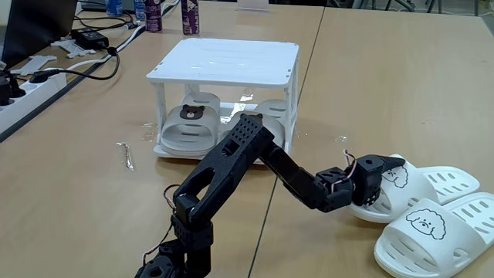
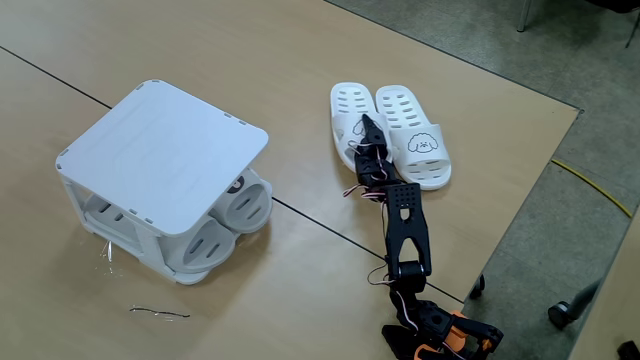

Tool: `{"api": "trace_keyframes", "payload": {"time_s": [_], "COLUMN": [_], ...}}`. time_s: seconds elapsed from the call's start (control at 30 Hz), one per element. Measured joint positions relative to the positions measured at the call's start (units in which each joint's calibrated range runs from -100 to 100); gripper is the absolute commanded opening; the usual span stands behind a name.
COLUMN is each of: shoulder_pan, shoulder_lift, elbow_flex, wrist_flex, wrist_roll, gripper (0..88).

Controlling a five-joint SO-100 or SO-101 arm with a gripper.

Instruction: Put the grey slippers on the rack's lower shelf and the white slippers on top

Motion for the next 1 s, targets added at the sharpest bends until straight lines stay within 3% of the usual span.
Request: {"api": "trace_keyframes", "payload": {"time_s": [0.33, 0.67, 0.87, 1.0], "shoulder_pan": [3.5, 4.3, 0.0, -3.6], "shoulder_lift": [-17.2, -43.2, -50.2, -55.4], "elbow_flex": [-0.3, -0.3, -12.9, -15.9], "wrist_flex": [18.8, 45.7, 67.9, 71.3], "wrist_roll": [0.0, 0.0, 0.0, 0.0], "gripper": [0.8, 0.8, 0.8, 0.8]}}
